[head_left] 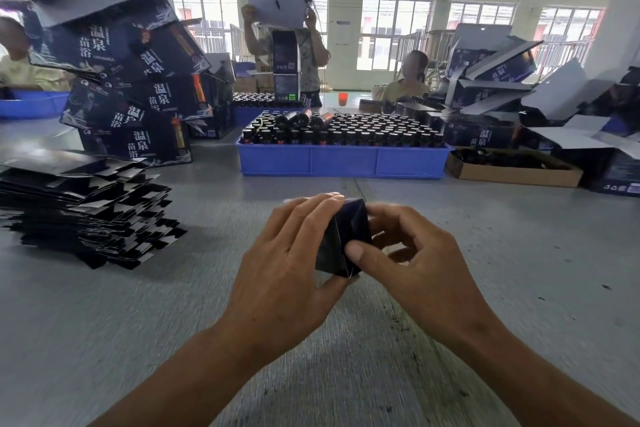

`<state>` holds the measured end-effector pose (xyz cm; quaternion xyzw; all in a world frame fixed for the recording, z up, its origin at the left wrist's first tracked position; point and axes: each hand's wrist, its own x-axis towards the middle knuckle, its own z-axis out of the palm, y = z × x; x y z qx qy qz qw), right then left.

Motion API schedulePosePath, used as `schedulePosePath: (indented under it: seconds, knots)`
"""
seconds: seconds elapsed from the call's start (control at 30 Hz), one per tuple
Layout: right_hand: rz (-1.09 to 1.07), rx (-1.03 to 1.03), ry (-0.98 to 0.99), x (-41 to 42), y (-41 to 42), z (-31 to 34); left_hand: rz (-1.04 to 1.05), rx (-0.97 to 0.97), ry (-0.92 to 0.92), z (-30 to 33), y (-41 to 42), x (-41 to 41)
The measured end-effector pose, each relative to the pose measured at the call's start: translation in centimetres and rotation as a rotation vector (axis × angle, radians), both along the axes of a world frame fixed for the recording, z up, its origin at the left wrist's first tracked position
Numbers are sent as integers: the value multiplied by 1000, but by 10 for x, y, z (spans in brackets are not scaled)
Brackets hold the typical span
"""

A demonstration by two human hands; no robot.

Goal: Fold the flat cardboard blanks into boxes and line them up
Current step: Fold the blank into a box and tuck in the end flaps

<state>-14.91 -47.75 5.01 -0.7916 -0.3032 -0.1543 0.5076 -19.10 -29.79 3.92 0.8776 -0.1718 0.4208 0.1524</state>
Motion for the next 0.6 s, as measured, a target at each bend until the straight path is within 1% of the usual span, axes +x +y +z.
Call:
schedulePosePath:
  seconds: [0.1, 0.13, 0.2, 0.23, 0.27, 0.3, 0.33, 0.37, 0.4, 0.43, 0.47, 0.53, 0.6]
  knots:
    - [19, -53, 84, 0, 3, -6, -42, 261, 20, -4, -1, 1]
    - [27, -32, 119, 2, 3, -7, -54, 333, 22, -5, -2, 1]
    - [25, 70, 238, 9, 2, -9, -62, 376, 1, -6, -3, 1]
    - [9, 119, 314, 14, 0, -9, -48, 339, -17, -7, -3, 1]
    - [1, 164, 392, 18, -2, -10, -27, 257, -31, -7, -2, 1]
    - [12, 210, 466, 23, -3, -11, 3, 124, -34, -7, -1, 1]
    - [39, 253, 530, 26, -5, -12, 41, -56, -14, -6, 1, 1]
    - [70, 284, 583, 29, -6, -13, 80, -260, 51, -2, 3, 0]
    - [96, 293, 619, 30, -7, -15, 87, -459, 162, 3, 5, -1]
    - [114, 275, 639, 31, -7, -16, 60, -629, 293, 7, 8, 0]
    - [126, 238, 645, 31, -6, -17, 4, -757, 409, 10, 11, 3]
    - [148, 145, 633, 30, -3, -19, -158, -930, 565, 12, 19, 8]
    - [167, 42, 619, 27, 0, -18, -322, -1001, 640, 12, 24, 10]
